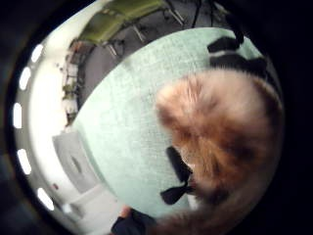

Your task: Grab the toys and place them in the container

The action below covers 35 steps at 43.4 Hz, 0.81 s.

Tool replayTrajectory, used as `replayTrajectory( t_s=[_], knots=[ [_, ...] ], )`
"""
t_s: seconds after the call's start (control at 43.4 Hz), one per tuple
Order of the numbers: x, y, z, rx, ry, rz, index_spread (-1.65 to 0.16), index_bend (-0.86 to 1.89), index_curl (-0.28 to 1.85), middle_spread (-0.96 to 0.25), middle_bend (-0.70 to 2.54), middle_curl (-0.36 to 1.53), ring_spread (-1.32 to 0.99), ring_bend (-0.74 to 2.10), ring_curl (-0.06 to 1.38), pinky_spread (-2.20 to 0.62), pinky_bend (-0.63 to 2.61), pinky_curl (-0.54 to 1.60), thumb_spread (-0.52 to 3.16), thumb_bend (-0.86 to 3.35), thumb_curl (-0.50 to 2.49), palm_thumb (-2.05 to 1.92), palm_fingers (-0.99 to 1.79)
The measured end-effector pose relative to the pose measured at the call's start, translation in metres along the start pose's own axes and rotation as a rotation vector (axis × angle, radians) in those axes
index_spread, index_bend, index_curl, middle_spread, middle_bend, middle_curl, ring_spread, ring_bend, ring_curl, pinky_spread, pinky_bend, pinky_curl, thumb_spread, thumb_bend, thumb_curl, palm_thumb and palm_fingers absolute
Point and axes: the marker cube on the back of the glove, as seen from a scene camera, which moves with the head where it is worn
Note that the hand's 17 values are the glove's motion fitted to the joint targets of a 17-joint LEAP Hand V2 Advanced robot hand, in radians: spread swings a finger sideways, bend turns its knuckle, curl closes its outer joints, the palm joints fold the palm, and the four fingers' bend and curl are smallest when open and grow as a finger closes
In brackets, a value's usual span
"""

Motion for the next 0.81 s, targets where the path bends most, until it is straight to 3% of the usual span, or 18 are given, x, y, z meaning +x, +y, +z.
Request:
replayTrajectory(
  t_s=[0.115,0.276,0.368,0.437,0.46,0.529,0.598,0.806],
  knots=[
    [0.000,0.003,-0.008,0.026,0.047,-0.006,-0.40,0.51,0.54,-0.09,0.15,0.18,-0.23,0.40,0.19,-0.08,0.92,0.38,1.14,0.13,0.27,0.26,0.26],
    [-0.010,0.013,-0.019,0.089,0.117,-0.010,-0.39,0.47,0.53,-0.18,0.29,0.23,-0.40,0.67,0.26,-0.23,0.85,0.34,1.26,0.24,0.34,0.45,0.78],
    [-0.018,0.018,-0.027,0.074,0.086,-0.014,-0.37,0.33,0.50,-0.26,0.54,0.31,-0.43,0.86,0.32,-0.32,0.77,0.31,1.17,0.22,0.38,0.49,1.18],
    [-0.024,0.022,-0.032,0.072,0.048,-0.024,-0.37,0.30,0.53,-0.30,0.67,0.37,-0.42,0.93,0.36,-0.36,0.74,0.32,1.10,0.21,0.42,0.51,1.23],
    [-0.027,0.023,-0.034,0.070,0.034,-0.030,-0.36,0.32,0.54,-0.30,0.58,0.34,-0.44,0.91,0.36,-0.35,0.76,0.34,1.14,0.21,0.41,0.51,1.09],
    [-0.038,0.030,-0.046,0.063,0.002,-0.052,-0.37,0.36,0.58,-0.32,0.82,0.43,-0.42,0.96,0.39,-0.40,0.67,0.32,1.02,0.19,0.46,0.53,1.33],
    [-0.052,0.038,-0.063,0.072,-0.003,-0.074,-0.37,0.41,0.60,-0.32,0.91,0.47,-0.42,0.99,0.41,-0.42,0.65,0.32,0.98,0.17,0.49,0.52,1.35],
    [-0.117,0.073,-0.158,0.199,-0.042,-0.187,-0.36,0.56,0.71,-0.31,1.03,0.53,-0.41,1.04,0.43,-0.45,0.67,0.33,0.91,0.15,0.57,0.54,1.30]
  ],
)
